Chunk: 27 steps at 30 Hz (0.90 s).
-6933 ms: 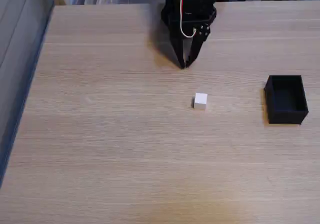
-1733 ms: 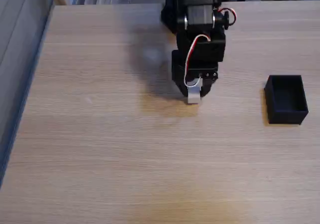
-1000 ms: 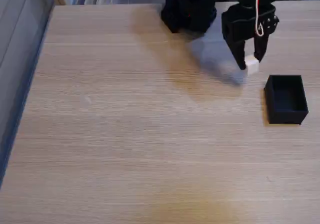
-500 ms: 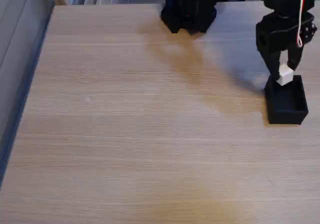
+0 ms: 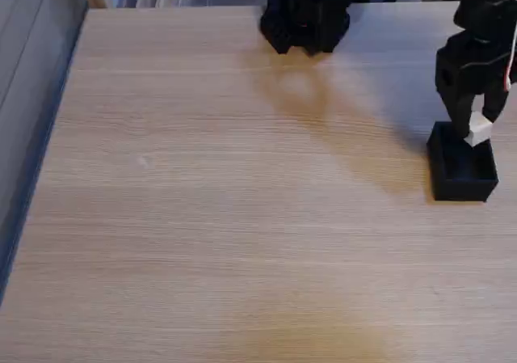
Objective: Pick a white block and place it in the black box.
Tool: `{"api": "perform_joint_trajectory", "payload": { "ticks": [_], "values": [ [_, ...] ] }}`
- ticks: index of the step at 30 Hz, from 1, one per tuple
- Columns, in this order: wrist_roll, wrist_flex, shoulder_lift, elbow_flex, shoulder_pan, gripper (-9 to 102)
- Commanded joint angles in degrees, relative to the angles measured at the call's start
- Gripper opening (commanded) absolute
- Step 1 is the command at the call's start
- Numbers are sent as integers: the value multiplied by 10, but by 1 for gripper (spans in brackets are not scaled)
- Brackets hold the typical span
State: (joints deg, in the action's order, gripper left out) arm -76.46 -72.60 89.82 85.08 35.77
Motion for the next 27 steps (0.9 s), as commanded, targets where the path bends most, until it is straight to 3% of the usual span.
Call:
{"api": "perform_joint_trajectory", "payload": {
  "ticks": [1,7,11,13,18,27],
  "values": [
    [-4,-12,1,-26,-4,30],
    [-11,-14,4,-31,-11,28],
    [0,-14,18,-33,-21,5],
    [14,-15,33,-32,-33,0],
    [-16,-4,112,42,-85,0],
    [-130,84,320,316,-212,0]
  ]
}}
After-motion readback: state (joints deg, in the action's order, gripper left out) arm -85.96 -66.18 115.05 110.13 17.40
